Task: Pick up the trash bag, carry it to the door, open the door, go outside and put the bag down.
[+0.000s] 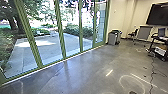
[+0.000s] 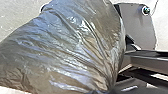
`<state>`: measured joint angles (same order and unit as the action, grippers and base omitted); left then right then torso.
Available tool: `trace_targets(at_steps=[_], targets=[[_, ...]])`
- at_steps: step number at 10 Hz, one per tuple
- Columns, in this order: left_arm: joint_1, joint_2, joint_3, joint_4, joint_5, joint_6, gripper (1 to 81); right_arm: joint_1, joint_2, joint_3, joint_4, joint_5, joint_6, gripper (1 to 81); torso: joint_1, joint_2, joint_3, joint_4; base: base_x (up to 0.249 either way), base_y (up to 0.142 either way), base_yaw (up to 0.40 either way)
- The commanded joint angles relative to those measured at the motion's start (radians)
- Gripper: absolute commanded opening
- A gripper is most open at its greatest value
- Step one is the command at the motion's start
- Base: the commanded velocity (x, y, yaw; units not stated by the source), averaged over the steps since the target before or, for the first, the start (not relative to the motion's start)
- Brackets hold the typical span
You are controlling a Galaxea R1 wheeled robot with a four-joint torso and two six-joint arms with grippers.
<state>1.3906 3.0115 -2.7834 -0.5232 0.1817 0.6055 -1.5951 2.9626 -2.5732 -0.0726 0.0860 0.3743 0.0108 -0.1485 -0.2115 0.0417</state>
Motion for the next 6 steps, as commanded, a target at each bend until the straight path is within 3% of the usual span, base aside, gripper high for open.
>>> trace_targets(at_steps=[1, 6], targets=[[-0.055, -0.005, -0.002, 0.005, 0.073, 0.008, 1.0, 0.034, 0.000, 0.007, -0.009, -0.054, -0.005, 81.1, 0.000, 0.000, 0.000, 0.000, 0.076, 0.000, 0.000], [-0.055, -0.002, -0.002, 0.006, 0.073, 0.008, 1.0, 0.034, 0.000, 0.007, -0.010, -0.054, -0.005, 81.1, -0.002, -0.001, 0.001, 0.000, 0.116, 0.000, 0.000]])
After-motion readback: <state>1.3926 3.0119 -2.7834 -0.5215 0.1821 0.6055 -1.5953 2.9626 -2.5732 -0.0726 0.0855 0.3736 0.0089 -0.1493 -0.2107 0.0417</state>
